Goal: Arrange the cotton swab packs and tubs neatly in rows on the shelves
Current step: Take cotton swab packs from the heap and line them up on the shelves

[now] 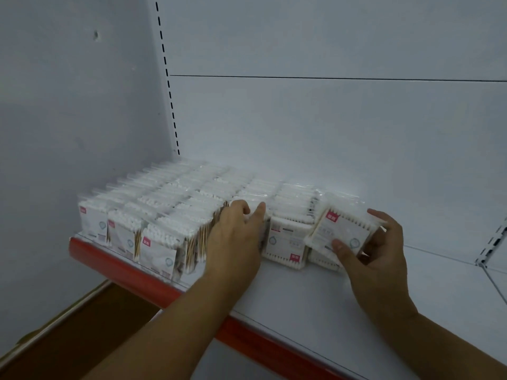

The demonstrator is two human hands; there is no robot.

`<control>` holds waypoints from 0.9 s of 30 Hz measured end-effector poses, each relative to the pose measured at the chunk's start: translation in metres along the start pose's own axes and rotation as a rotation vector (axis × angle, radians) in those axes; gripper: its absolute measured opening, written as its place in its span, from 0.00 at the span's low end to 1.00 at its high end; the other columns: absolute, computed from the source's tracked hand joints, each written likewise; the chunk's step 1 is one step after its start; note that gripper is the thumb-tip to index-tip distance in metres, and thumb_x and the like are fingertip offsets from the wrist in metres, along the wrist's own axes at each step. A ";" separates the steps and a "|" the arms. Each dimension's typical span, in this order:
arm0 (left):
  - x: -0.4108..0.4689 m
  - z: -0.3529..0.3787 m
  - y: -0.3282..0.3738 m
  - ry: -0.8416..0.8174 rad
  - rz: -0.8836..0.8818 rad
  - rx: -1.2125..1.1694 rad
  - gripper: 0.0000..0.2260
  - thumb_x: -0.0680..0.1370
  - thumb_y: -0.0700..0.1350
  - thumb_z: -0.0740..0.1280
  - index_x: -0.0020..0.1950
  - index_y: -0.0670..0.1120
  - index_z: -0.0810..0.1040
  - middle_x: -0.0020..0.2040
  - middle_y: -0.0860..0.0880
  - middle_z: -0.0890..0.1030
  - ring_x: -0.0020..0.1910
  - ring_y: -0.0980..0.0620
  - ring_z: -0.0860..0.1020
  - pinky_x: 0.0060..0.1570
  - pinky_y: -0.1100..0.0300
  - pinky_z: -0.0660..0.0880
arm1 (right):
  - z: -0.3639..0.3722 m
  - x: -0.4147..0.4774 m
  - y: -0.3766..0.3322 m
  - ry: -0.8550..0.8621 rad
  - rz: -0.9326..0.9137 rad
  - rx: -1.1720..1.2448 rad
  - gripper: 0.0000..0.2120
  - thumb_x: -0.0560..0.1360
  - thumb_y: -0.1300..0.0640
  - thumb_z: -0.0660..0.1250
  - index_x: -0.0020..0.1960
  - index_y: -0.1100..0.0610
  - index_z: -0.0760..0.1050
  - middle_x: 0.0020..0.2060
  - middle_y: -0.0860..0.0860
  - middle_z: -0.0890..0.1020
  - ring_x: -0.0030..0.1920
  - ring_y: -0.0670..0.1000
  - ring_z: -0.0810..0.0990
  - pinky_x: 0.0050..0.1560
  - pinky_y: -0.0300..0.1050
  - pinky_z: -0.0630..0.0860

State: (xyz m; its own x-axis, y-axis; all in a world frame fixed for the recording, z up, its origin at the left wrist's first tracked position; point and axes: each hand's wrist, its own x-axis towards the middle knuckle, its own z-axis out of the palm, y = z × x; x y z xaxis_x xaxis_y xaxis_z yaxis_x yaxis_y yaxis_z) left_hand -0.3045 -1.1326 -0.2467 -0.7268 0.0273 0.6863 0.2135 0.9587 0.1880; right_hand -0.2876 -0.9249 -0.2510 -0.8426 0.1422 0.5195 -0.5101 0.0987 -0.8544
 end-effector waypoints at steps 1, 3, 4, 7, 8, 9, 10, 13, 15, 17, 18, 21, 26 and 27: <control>0.006 -0.004 -0.003 -0.046 0.021 0.050 0.29 0.55 0.30 0.77 0.55 0.43 0.81 0.46 0.43 0.75 0.38 0.46 0.76 0.25 0.62 0.64 | 0.000 0.000 -0.002 -0.004 0.005 0.007 0.27 0.70 0.68 0.70 0.58 0.43 0.64 0.51 0.48 0.80 0.54 0.44 0.81 0.42 0.39 0.81; 0.017 -0.015 -0.003 -0.164 0.024 0.136 0.24 0.61 0.33 0.75 0.54 0.45 0.76 0.48 0.45 0.72 0.40 0.49 0.71 0.27 0.62 0.59 | 0.000 0.002 -0.006 -0.004 0.020 0.022 0.29 0.70 0.66 0.71 0.57 0.39 0.63 0.51 0.48 0.80 0.52 0.45 0.82 0.42 0.39 0.81; 0.021 -0.019 -0.001 -0.199 0.016 0.164 0.21 0.66 0.34 0.71 0.57 0.46 0.72 0.52 0.46 0.70 0.43 0.51 0.68 0.30 0.61 0.60 | -0.001 0.004 -0.008 -0.005 0.028 0.028 0.29 0.70 0.66 0.71 0.57 0.38 0.63 0.51 0.48 0.81 0.51 0.46 0.83 0.41 0.40 0.82; 0.022 -0.028 0.005 -0.236 -0.013 0.185 0.20 0.74 0.37 0.65 0.63 0.48 0.66 0.59 0.48 0.65 0.51 0.51 0.69 0.39 0.61 0.66 | -0.005 0.013 -0.016 -0.039 0.057 0.003 0.29 0.70 0.64 0.73 0.56 0.37 0.64 0.48 0.49 0.82 0.47 0.51 0.84 0.39 0.44 0.83; 0.022 -0.032 0.009 -0.196 0.024 0.149 0.21 0.74 0.38 0.65 0.65 0.48 0.66 0.61 0.48 0.66 0.53 0.51 0.70 0.40 0.61 0.68 | -0.008 0.017 -0.019 -0.057 0.061 -0.029 0.28 0.70 0.63 0.73 0.55 0.38 0.65 0.48 0.50 0.82 0.46 0.53 0.84 0.40 0.47 0.83; 0.021 -0.033 0.013 -0.142 0.104 0.095 0.22 0.73 0.38 0.66 0.66 0.47 0.68 0.62 0.47 0.67 0.55 0.50 0.71 0.42 0.61 0.69 | -0.010 0.021 -0.022 -0.075 0.062 -0.068 0.26 0.69 0.63 0.74 0.55 0.39 0.66 0.47 0.51 0.83 0.46 0.54 0.83 0.42 0.50 0.83; 0.020 -0.032 0.017 -0.103 0.214 0.041 0.23 0.72 0.37 0.68 0.67 0.47 0.70 0.64 0.47 0.69 0.58 0.48 0.72 0.45 0.59 0.71 | -0.012 0.024 -0.024 -0.095 0.056 -0.108 0.26 0.69 0.62 0.74 0.55 0.40 0.66 0.47 0.52 0.83 0.46 0.54 0.83 0.44 0.52 0.83; 0.022 -0.019 0.024 -0.259 0.495 0.065 0.31 0.74 0.38 0.68 0.75 0.47 0.64 0.71 0.48 0.67 0.68 0.47 0.66 0.64 0.54 0.66 | -0.019 0.026 -0.029 -0.129 0.051 -0.181 0.24 0.68 0.63 0.75 0.53 0.43 0.66 0.46 0.53 0.83 0.46 0.51 0.84 0.44 0.50 0.82; 0.022 -0.011 0.024 -0.263 0.587 0.136 0.34 0.73 0.39 0.69 0.77 0.48 0.61 0.68 0.48 0.71 0.65 0.47 0.69 0.62 0.54 0.66 | -0.027 0.024 -0.030 -0.128 0.079 -0.149 0.24 0.68 0.65 0.74 0.52 0.44 0.66 0.46 0.53 0.84 0.45 0.51 0.84 0.44 0.49 0.82; 0.023 -0.010 0.023 -0.251 0.579 0.133 0.37 0.70 0.39 0.72 0.76 0.50 0.62 0.59 0.49 0.75 0.56 0.48 0.73 0.53 0.55 0.69 | -0.033 0.021 -0.033 -0.103 0.123 -0.086 0.23 0.68 0.67 0.73 0.51 0.46 0.66 0.45 0.52 0.85 0.45 0.52 0.85 0.43 0.49 0.83; 0.025 -0.010 0.023 -0.260 0.600 0.114 0.37 0.70 0.40 0.72 0.76 0.52 0.61 0.57 0.50 0.73 0.54 0.49 0.72 0.50 0.57 0.68 | -0.036 0.021 -0.035 -0.089 0.142 -0.054 0.24 0.68 0.68 0.73 0.51 0.46 0.67 0.43 0.51 0.85 0.45 0.51 0.85 0.42 0.48 0.83; 0.026 -0.022 0.020 -0.167 0.675 0.061 0.25 0.64 0.42 0.78 0.60 0.50 0.76 0.49 0.49 0.75 0.44 0.49 0.74 0.36 0.59 0.70 | -0.042 0.020 -0.043 -0.098 0.207 0.102 0.26 0.64 0.70 0.72 0.54 0.48 0.69 0.40 0.48 0.85 0.42 0.49 0.85 0.38 0.41 0.81; 0.016 -0.045 0.013 -0.261 -0.056 -0.449 0.09 0.72 0.50 0.73 0.46 0.52 0.74 0.42 0.56 0.77 0.37 0.54 0.76 0.38 0.57 0.73 | -0.036 0.018 -0.051 -0.312 0.311 0.241 0.28 0.55 0.56 0.82 0.50 0.61 0.76 0.42 0.55 0.86 0.43 0.56 0.85 0.39 0.41 0.80; 0.013 -0.042 0.014 -0.353 -0.211 -0.593 0.09 0.73 0.50 0.73 0.45 0.51 0.74 0.41 0.54 0.79 0.37 0.53 0.79 0.37 0.56 0.76 | -0.028 0.017 -0.051 -0.342 0.317 0.159 0.21 0.60 0.60 0.79 0.49 0.61 0.76 0.42 0.54 0.86 0.43 0.55 0.85 0.39 0.40 0.80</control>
State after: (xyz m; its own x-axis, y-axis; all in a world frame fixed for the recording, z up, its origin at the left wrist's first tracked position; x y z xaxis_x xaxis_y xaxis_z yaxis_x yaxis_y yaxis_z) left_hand -0.2839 -1.1307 -0.2060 -0.9378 0.0443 0.3443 0.2908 0.6416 0.7098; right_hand -0.2709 -0.8996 -0.1985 -0.9554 -0.1928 0.2235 -0.2174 -0.0525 -0.9747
